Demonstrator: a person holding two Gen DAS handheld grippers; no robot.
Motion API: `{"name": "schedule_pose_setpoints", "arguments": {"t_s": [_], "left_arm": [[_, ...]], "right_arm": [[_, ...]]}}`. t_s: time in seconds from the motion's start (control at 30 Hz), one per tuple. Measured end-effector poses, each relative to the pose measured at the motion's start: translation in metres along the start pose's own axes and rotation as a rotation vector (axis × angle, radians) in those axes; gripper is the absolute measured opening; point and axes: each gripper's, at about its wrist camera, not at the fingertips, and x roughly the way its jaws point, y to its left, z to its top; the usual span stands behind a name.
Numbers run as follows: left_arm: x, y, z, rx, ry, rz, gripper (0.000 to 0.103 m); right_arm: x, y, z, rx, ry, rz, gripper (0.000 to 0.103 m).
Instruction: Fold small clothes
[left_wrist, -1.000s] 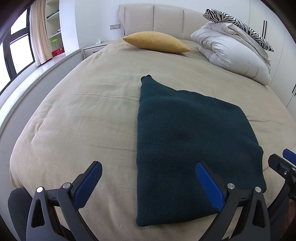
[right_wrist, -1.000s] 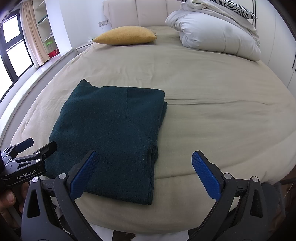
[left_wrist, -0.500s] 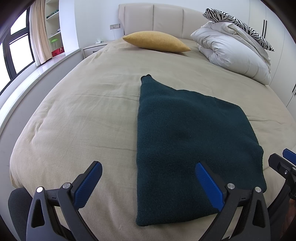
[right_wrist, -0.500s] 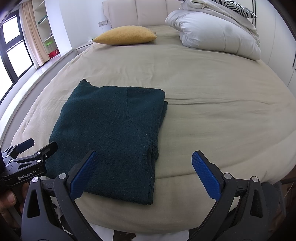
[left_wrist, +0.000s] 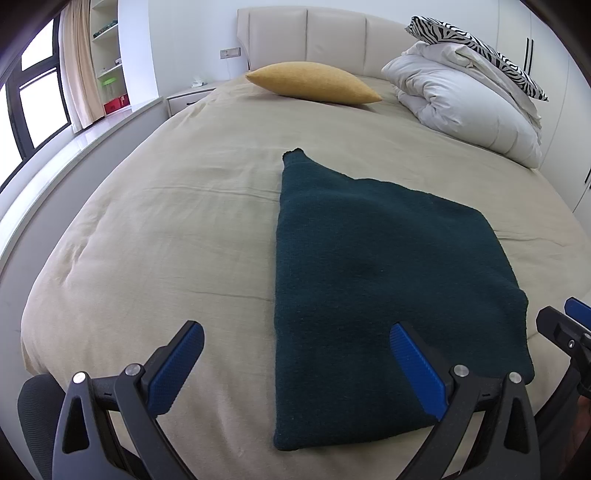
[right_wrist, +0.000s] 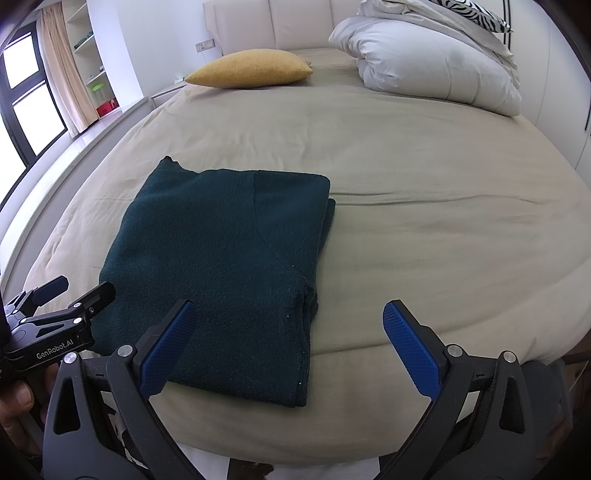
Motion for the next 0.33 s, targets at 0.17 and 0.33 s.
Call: {"name": "schedule_pose_setpoints", "arguments": {"t_s": [0.17, 0.33], "left_arm": [[-0.0020, 0.0000, -0.0011, 0.011, -0.011, -0.006, 0.103], [-0.0042, -0.0013, -0.0009, 0.039, -0.026, 0.001, 0.103]], "right_arm": [[0.0007, 0.0014, -0.0006, 0.006, 0.005, 0.003, 0.103], [0.0011, 0.0030, -0.0012, 0.009, 0.007, 0.004, 0.103]]}}
